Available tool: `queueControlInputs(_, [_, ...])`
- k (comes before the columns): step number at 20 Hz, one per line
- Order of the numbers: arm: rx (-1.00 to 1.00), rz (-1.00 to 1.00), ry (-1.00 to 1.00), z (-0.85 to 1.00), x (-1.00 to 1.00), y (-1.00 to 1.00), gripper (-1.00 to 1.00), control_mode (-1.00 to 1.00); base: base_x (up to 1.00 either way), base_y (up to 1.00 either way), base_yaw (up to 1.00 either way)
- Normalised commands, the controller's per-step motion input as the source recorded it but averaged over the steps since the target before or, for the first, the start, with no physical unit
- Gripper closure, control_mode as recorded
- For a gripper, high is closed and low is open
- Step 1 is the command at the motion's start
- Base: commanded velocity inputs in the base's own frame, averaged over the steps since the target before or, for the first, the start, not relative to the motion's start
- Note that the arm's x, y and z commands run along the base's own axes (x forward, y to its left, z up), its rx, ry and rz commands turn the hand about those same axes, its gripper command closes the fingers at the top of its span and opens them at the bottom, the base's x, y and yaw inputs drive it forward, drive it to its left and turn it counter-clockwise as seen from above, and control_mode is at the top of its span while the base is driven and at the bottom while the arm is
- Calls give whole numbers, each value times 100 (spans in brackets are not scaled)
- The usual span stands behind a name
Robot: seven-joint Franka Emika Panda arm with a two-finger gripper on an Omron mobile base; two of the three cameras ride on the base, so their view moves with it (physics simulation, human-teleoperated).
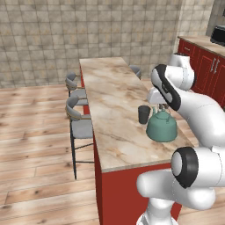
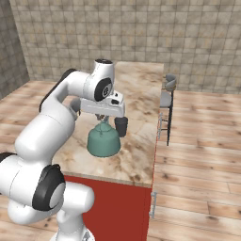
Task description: Pick the kettle and glass cup and place them in the sink. Then turn on the water.
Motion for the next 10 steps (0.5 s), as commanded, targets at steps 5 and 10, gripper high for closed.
queueControlInputs(5, [0,0,-2,14,0,0,100,-100,0,0,0])
queueControlInputs(10, [0,0,0,9,0,0,100,-100,0,0,0])
